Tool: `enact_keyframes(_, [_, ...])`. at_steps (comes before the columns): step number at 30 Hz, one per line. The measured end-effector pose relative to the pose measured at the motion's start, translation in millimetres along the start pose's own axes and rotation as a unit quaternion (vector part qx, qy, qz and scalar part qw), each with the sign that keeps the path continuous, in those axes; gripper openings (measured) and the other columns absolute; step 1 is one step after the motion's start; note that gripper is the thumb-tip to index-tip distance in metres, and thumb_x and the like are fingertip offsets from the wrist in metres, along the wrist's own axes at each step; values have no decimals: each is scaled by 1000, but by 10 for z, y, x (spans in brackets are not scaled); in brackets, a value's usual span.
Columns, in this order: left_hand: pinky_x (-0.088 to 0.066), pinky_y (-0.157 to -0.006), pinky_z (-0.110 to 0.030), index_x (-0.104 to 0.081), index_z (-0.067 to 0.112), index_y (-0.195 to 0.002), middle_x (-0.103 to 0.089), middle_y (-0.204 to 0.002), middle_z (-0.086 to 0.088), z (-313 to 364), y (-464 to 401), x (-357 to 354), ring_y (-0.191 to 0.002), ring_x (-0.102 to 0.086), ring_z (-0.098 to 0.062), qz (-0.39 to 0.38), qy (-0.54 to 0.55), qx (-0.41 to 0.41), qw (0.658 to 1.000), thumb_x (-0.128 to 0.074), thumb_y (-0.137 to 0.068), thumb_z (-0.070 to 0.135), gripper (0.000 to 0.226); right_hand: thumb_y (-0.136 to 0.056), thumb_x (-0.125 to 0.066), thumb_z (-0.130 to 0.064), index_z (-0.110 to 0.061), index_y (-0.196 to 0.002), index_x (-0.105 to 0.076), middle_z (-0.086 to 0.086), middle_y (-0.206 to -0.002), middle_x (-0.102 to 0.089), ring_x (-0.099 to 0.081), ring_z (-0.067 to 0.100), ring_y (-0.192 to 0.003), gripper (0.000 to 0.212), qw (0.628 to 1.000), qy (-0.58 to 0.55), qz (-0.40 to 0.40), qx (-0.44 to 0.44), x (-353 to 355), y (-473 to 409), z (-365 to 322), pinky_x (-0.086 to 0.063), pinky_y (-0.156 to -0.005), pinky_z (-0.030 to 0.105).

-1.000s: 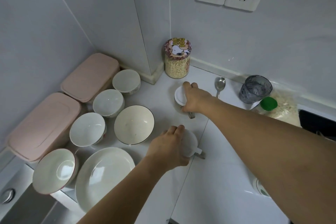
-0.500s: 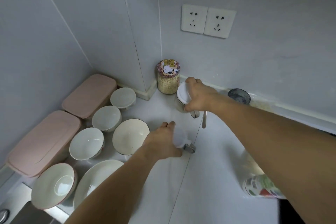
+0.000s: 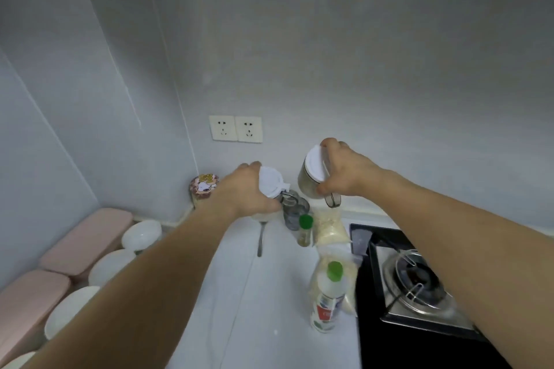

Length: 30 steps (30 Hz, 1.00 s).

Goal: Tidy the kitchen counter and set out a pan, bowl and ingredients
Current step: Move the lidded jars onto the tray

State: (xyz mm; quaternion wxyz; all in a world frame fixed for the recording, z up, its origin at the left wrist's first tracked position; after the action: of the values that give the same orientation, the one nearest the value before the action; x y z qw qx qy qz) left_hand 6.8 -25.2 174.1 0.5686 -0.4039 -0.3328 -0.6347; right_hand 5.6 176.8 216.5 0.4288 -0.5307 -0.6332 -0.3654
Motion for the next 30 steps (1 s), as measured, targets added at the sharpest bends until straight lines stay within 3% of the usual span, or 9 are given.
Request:
enact_keyframes(4, [-45,-64,-30,-50,27,-98,-57,-99,5,1040,112,15,-89,-59,-20,12,-1,-49,999,-68,-45,58,64,-67,-80,-33,-20,-139,-25,4,-127,-41,-54,30,-104,92,998,4,48,-35,580,700,597,-48,-81,37])
enact_keyframes(12, [-50,-66,-31,-52,24,-98,-58,-97,3,2956,641,-345,-85,-59,-21,4,-11,-150,989,-66,-42,58,67,-67,-80,-34,-22,-138,-26,3,-127,-40,-54,30,-107,90,986,-7,113,-126,1490,2234,1949,-49,-89,43])
enact_keyframes(15, [-44,-61,-29,-51,25,-96,-58,-96,4,3550,833,-484,-85,-58,-21,9,-21,-184,983,-66,-45,55,61,-65,-80,-35,-23,-138,-26,1,-127,-41,-53,29,-107,91,980,-6,125,-156,1684,2740,2363,-49,-89,43])
enact_keyframes(24, [-36,-53,-27,-47,24,-92,-55,-92,6,4982,1264,-864,-78,-55,-14,4,-54,-262,964,-70,-55,49,50,-63,-82,-35,-25,-138,-27,0,-132,-40,-52,28,-110,94,962,-6,159,-223,2083,3859,3347,-48,-91,42])
enact_keyframes(30, [-39,-56,-28,-49,23,-100,-55,-97,5,5646,1295,-1134,-84,-56,-18,-13,-53,-290,955,-72,-60,48,52,-62,-83,-34,-27,-140,-24,1,-133,-39,-52,29,-111,98,952,-14,181,-248,2262,4200,3846,-48,-88,41])
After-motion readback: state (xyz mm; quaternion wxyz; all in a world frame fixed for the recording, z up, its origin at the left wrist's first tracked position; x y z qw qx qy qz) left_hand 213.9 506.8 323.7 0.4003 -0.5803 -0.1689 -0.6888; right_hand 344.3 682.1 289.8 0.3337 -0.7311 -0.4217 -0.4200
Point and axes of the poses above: each hand's wrist, its own y-axis away from the middle knuckle, its own x-axis out of the back of the hand, z = x × y, the point moved 7 cm from there along -y, towards the middle knuckle
